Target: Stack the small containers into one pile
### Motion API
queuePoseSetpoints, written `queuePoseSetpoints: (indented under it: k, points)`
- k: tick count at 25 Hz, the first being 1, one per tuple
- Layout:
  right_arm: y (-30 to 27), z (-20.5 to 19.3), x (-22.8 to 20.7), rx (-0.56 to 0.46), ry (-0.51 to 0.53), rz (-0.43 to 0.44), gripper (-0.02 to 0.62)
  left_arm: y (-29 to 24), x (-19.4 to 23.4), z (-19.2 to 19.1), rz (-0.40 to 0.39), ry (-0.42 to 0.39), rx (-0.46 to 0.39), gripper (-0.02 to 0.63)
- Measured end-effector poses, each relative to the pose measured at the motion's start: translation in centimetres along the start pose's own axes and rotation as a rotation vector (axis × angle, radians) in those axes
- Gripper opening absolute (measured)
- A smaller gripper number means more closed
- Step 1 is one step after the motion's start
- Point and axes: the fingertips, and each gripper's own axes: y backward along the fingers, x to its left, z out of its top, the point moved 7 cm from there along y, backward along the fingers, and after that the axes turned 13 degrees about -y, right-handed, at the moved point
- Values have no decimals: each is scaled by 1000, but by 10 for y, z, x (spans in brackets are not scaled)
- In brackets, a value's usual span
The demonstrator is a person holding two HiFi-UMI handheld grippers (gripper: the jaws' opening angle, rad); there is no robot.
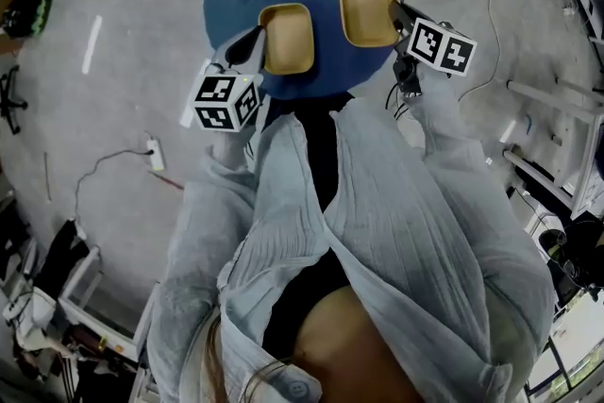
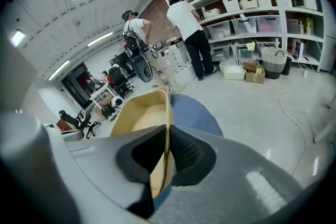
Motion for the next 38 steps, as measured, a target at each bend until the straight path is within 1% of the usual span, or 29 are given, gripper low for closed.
queuePoseSetpoints:
  k: [5, 11, 18, 24, 30, 38]
  points:
    - [-7, -13, 22, 18, -20, 31, 21, 12, 6, -7, 38, 24, -4, 14]
    - [-21, -41, 51, 62, -72, 72, 21, 24, 8, -17, 63, 45, 2, 14]
    - [-34, -71, 79, 115, -107, 87, 21, 41, 9, -31, 101, 89, 10, 14]
    - [-40, -95, 92, 125, -146, 79, 21, 50, 6, -43, 126, 114, 17, 14]
    - [-49, -113, 99, 156, -133, 67, 21, 56, 5, -49, 147, 133, 19, 14]
    - [-58, -126, 95, 136, -85, -8, 21, 64, 6, -62, 158, 160, 35, 15]
